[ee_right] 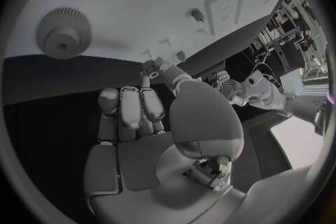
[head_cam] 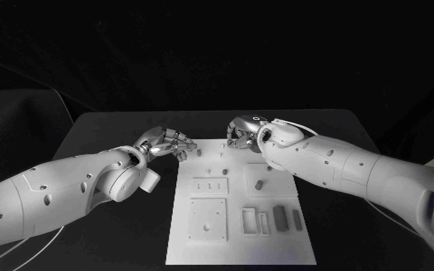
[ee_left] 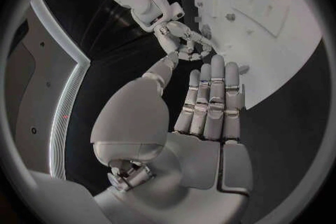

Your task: Assemble the parts on the task board

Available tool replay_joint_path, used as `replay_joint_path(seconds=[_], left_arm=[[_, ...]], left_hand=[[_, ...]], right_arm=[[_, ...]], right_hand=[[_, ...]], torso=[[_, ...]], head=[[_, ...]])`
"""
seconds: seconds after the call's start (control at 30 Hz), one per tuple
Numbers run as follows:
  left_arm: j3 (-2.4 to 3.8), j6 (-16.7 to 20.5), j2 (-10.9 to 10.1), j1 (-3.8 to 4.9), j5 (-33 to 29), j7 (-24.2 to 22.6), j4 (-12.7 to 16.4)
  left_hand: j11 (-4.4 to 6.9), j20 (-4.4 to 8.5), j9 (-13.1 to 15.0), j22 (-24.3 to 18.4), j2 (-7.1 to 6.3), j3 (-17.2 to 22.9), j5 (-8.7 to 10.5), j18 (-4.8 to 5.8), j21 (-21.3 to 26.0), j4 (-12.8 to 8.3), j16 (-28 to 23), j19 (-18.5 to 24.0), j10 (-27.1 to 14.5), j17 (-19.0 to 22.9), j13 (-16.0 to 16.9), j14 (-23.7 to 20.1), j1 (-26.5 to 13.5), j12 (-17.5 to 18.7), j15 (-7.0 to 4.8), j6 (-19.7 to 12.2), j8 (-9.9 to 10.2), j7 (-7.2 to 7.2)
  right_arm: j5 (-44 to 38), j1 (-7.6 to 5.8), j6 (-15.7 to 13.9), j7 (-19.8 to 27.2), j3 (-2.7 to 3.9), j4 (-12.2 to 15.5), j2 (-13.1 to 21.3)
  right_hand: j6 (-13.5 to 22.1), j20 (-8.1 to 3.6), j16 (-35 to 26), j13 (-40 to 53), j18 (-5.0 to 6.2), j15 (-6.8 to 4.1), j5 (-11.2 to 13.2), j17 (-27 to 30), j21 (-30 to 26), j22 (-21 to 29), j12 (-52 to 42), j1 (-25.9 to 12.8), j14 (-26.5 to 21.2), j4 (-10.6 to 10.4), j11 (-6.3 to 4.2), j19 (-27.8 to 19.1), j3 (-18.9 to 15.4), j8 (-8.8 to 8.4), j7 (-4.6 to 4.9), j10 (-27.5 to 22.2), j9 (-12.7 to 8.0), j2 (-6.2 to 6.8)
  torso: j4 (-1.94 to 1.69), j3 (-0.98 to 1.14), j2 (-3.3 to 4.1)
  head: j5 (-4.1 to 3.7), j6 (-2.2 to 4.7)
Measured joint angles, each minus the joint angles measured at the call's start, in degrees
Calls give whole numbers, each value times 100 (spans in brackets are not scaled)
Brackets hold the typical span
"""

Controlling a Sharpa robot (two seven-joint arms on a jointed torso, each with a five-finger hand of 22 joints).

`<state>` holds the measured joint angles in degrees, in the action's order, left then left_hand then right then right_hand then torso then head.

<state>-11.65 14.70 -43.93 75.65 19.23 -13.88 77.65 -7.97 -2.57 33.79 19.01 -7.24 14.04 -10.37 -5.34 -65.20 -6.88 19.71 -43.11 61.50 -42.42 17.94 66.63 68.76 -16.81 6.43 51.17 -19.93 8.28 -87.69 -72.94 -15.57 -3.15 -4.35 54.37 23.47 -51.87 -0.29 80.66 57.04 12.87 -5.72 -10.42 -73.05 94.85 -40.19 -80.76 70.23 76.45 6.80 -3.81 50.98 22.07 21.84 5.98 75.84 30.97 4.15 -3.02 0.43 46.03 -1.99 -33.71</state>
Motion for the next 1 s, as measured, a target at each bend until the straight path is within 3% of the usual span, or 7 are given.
replay_joint_path(seconds=[0.53,1.0], left_arm=[[9,8,56,12,0,-1,1],[19,12,71,41,0,-1,3]], left_hand=[[0,0,0,0,0,0,0,7,0,0,0,0,0,0,0,0,0,0,0,0,0,0],[0,0,0,0,0,0,0,8,0,0,0,0,0,0,0,0,0,0,0,0,0,0]], right_arm=[[-123,3,-83,-15,1,-420,-373],[-182,11,-99,-20,0,-438,-475]], right_hand=[[2,0,0,-1,0,1,0,1,0,1,0,0,0,0,1,0,0,16,2,-1,-3,0],[-37,0,0,-1,0,1,4,-2,0,-4,0,0,0,0,1,0,0,10,-4,-1,-3,0]], torso=[[-12,-7,23],[-6,-11,30]], head=[[31,27],[53,23]])
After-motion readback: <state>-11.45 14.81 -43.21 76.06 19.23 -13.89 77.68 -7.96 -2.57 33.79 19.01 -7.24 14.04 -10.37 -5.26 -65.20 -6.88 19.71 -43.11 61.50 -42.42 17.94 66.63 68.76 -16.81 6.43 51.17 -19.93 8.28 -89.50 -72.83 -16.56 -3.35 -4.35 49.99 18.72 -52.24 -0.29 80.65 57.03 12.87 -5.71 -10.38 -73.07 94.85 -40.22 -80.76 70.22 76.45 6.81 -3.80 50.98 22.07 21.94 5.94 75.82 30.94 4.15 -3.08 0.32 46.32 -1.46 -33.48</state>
